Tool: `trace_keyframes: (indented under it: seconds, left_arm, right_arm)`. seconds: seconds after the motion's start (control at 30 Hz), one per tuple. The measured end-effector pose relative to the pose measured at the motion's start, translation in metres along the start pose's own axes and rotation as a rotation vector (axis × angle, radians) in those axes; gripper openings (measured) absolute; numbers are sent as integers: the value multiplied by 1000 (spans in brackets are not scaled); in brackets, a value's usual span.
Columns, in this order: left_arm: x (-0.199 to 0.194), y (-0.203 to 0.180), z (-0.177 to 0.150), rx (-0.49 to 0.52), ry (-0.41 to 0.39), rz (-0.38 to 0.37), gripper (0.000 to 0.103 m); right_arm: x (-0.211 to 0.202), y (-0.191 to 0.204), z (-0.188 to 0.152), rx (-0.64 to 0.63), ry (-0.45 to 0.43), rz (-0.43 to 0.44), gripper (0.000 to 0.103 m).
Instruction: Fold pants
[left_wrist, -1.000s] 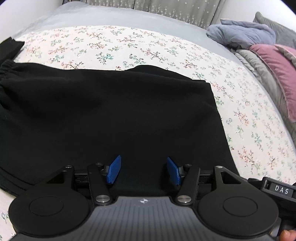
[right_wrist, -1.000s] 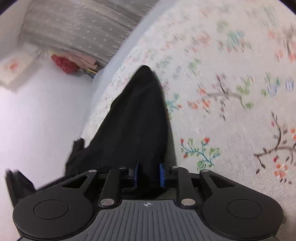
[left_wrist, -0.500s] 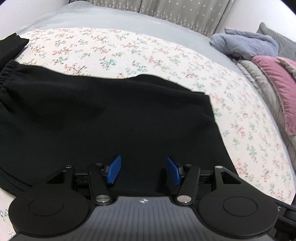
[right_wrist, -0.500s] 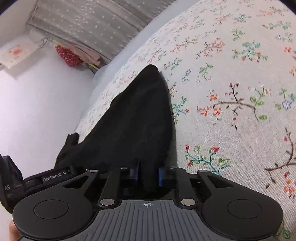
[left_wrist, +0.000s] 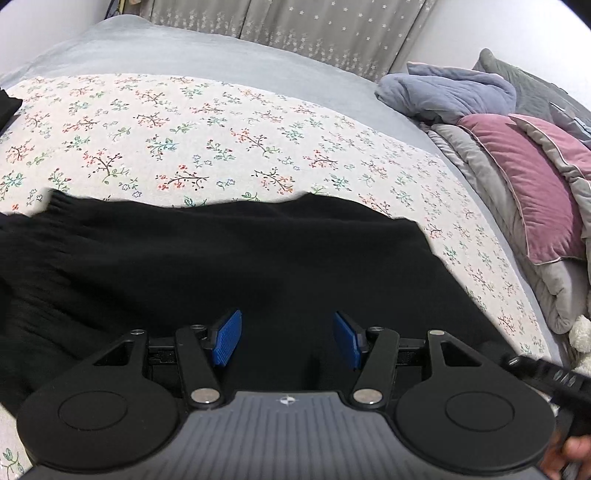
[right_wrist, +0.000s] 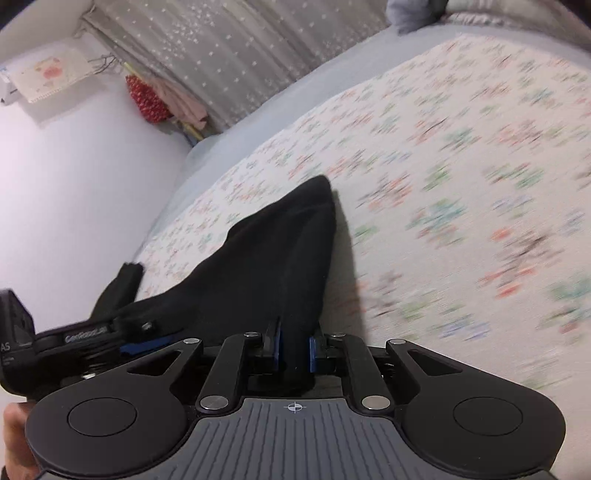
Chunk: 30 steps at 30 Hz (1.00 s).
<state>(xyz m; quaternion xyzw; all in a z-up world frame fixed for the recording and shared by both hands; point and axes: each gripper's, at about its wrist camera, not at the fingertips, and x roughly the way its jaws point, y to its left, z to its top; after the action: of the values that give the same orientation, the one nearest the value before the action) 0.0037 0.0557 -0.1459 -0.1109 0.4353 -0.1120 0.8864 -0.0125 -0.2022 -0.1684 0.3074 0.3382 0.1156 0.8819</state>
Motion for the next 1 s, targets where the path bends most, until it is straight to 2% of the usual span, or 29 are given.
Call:
trace_keyframes:
  seconds: [0.17, 0.27, 0.37, 0.5, 0.53, 0.57, 0.67, 0.77, 0.9, 1.0]
  left_arm:
    - [16, -7, -8, 31, 58, 9, 63]
    - [29, -17, -14, 104, 84, 96, 62]
    - [31, -16, -10, 73, 78, 104, 63]
    - [26, -15, -1, 20, 47, 74, 63]
    - [24, -18, 0, 23, 33, 63, 63]
    - [22, -23, 1, 27, 24, 54, 64]
    - [21, -41, 5, 42, 0, 14, 69]
    - [30, -63, 9, 80, -6, 12, 71]
    - [58, -104, 18, 103, 37, 1, 72]
    - [86, -153, 25, 187, 76, -10, 72]
  right_arm:
    - [-42, -39, 19, 10, -68, -88, 12]
    - [-42, -59, 16, 6, -37, -138, 12]
    - [-28, -60, 2, -22, -3, -167, 14]
    - [-31, -88, -1, 125, -18, -98, 26]
    - [-32, -95, -1, 171, -21, -73, 34]
    - [-32, -100, -2, 215, -27, -49, 38]
    - [-34, -106, -7, 311, -49, -18, 39]
    - [-37, -109, -12, 384, -65, 1, 42]
    - [-39, -113, -14, 431, -64, 18, 42]
    - [-41, -114, -18, 447, -61, 28, 42]
